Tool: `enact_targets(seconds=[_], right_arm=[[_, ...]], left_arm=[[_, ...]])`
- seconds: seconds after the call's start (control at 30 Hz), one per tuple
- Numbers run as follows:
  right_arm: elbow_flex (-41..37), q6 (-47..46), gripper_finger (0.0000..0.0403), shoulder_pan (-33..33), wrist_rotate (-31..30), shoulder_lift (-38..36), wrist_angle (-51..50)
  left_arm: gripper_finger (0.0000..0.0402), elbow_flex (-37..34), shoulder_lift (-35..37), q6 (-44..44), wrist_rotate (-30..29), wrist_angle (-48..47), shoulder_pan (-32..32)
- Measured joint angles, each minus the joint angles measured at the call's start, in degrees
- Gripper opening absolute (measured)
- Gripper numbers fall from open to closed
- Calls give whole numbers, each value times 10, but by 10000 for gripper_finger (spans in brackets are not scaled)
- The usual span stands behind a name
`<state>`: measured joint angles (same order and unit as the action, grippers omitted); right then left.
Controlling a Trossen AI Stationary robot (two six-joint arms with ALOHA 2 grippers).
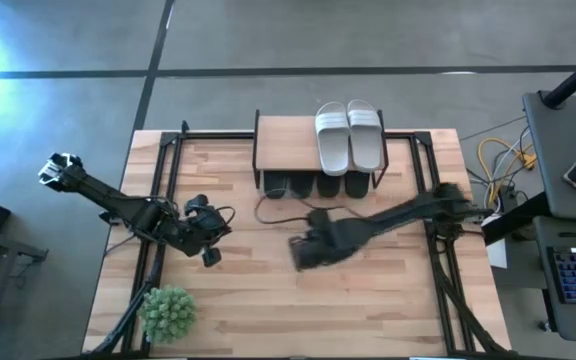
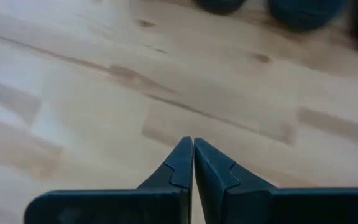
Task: Pick and place slides into the shelf
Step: Return to Home Position
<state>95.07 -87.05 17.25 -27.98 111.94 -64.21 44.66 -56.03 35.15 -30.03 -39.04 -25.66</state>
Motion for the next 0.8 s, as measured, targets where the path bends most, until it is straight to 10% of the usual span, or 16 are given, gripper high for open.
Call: enact_targets(seconds=[0.33, 0.47, 0.63, 0.8], right_arm=[[-254, -117, 8, 120, -27, -292, 103], [-389, 83, 8, 97, -42, -429, 367], [-534, 372, 8, -19, 69, -512, 768], [-567, 478, 8, -143, 226, -553, 780]], left_arm=[[17, 3, 9, -90, 180, 206, 102], [17, 4, 35, -104, 299, 335, 167], [17, 4, 56, -104, 306, 401, 240], [17, 7, 92, -119, 302, 379, 284]])
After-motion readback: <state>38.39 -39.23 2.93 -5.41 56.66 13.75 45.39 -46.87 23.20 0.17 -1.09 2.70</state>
